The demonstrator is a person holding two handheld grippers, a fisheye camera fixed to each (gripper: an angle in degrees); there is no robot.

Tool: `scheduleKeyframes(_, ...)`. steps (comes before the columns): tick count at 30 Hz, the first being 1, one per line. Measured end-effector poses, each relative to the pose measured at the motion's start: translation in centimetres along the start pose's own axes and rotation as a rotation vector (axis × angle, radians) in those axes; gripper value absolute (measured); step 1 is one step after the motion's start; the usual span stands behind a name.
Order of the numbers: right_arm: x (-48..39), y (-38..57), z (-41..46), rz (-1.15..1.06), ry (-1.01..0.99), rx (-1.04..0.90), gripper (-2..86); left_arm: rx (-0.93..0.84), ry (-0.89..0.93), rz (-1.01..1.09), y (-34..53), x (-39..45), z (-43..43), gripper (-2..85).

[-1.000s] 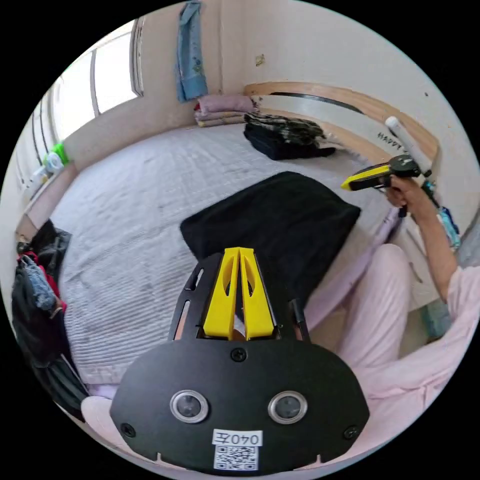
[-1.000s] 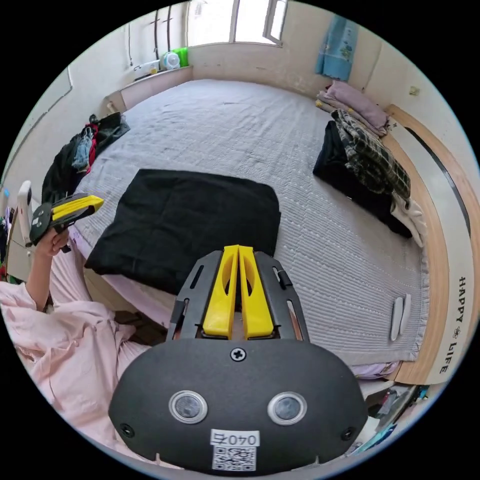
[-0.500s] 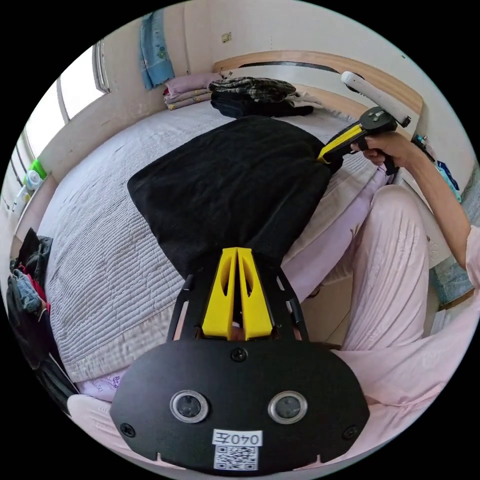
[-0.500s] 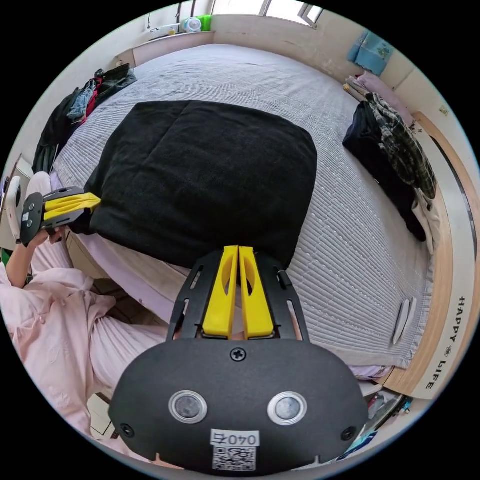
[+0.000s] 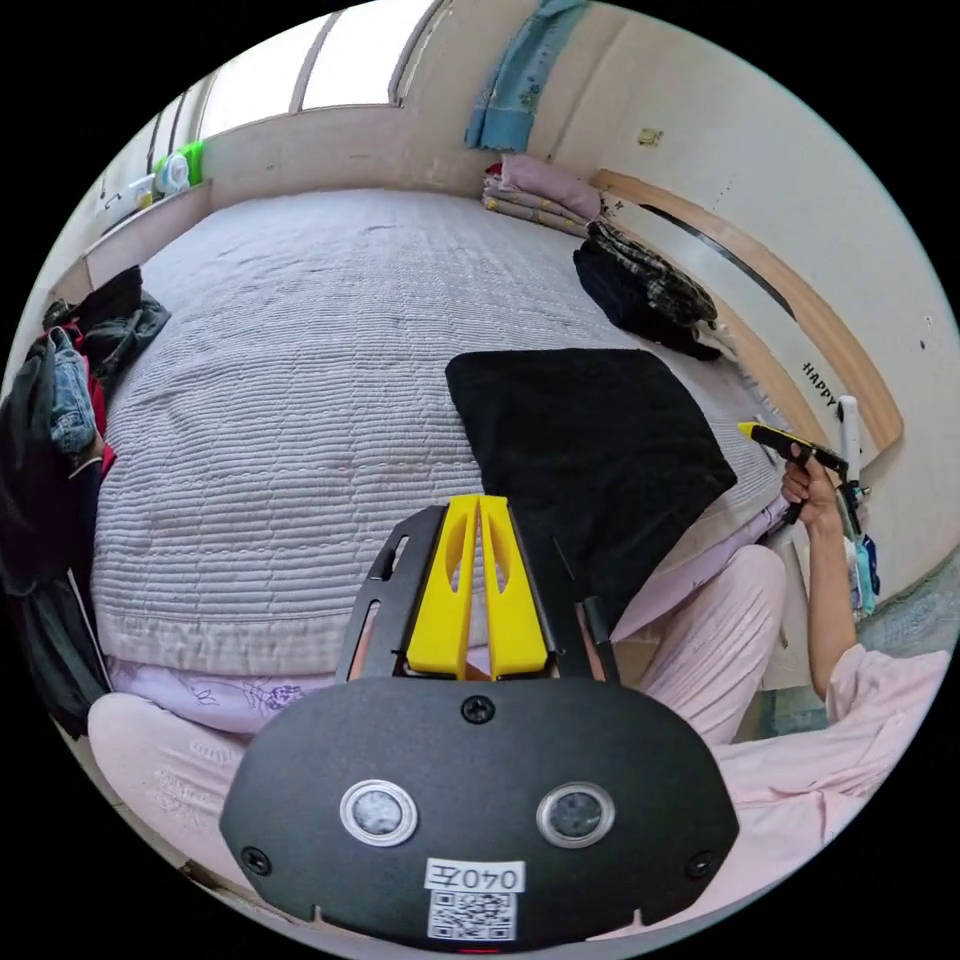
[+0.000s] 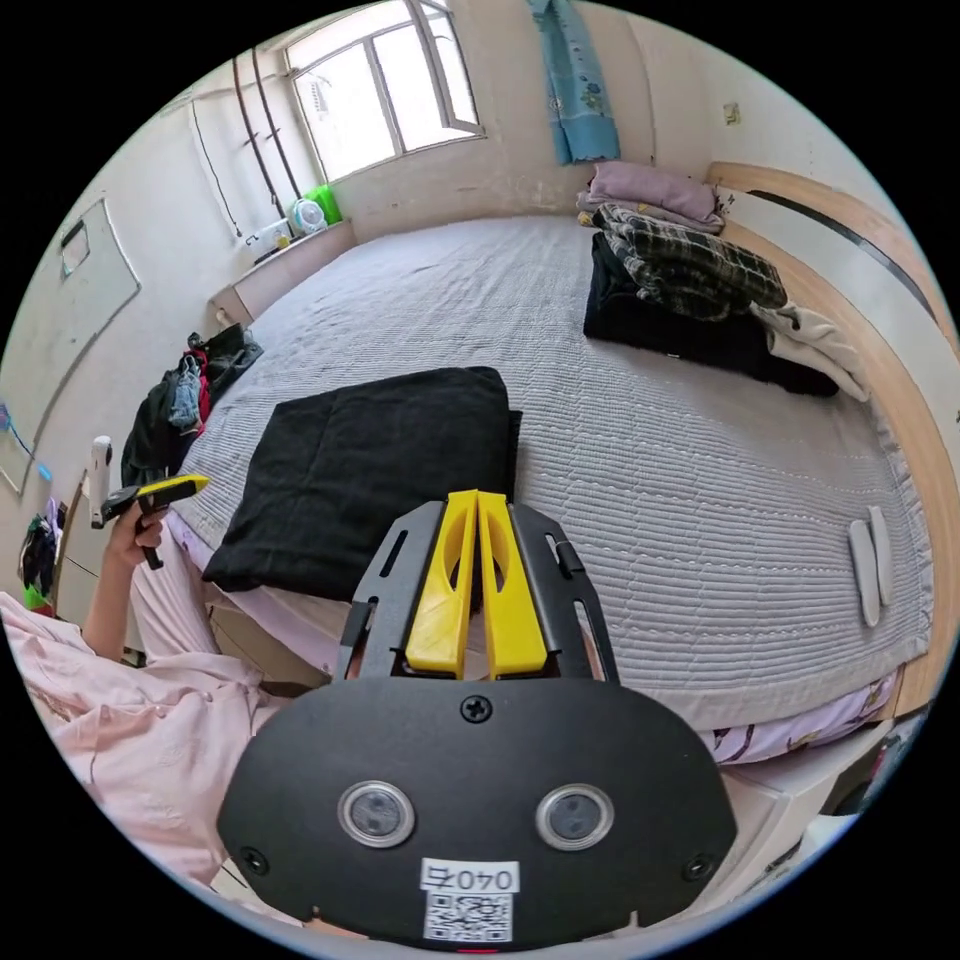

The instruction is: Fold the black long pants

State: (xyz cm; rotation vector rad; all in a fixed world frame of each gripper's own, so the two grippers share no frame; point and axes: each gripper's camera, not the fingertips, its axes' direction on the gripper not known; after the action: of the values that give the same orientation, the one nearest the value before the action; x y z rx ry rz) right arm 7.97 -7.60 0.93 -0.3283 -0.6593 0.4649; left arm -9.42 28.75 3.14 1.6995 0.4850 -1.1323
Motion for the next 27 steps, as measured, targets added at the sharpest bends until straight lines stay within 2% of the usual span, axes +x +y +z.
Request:
scheduleKeyframes(3, 0.7, -0.5, 0.6, -0.005, -0.030, 0.002, -1.0, -0.017, 0.034, 0.000, -0.4, -0.1, 2.8, -0.8)
scheduleKeyframes(11, -0.6, -2.8, 1.6, -0.072, 0.026, -0.055, -1.0, 0.013, -0.177, 0.174, -5.0, 3.5, 10.4, -0.9)
scheduleKeyframes(14, -4.9, -3.1, 0.8, -0.204, -0.179, -0.042, -1.0, 0.013, -0.195, 0.211, -6.8, 3.1, 12.6, -0.9)
scheduleKeyframes(16, -9.9, -3.3, 2.0, -0.335, -0.391, -0.097, -1.0, 0.002, -0.190, 0.224, -8.1, 2.4, 14.1, -0.9)
scheduleKeyframes(19, -14.9, -3.8, 5.3, -0.408, -0.584, -0.188, -1.0, -0.036, -0.155, 0.208, -10.1, 0.3, 17.1, -0.9)
scheduleKeyframes(22, -16.5, -4.4, 9.6, -0.349, -0.687, -0.306, -1.0, -0.143, -0.050, 0.112, -11.5, -3.3, 21.3, -0.9)
scheduleKeyframes(24, -17.0, -3.3, 12.7, -0.374, -0.621, -0.428, -0.9, -0.165, 0.017, 0.090, -11.9, -5.2, 23.3, -0.9)
scheduleKeyframes(25, -16.1, -2.5, 12.6, -0.381, -0.635, -0.346, -0.9, -0.174, 0.049, 0.089, -12.1, -6.1, 24.2, -0.9)
scheduleKeyframes(27, -14.4, -2.7, 12.1, -0.330, -0.707, -0.359, -0.9, -0.180, 0.085, 0.084, -12.2, -7.2, 25.2, -0.9)
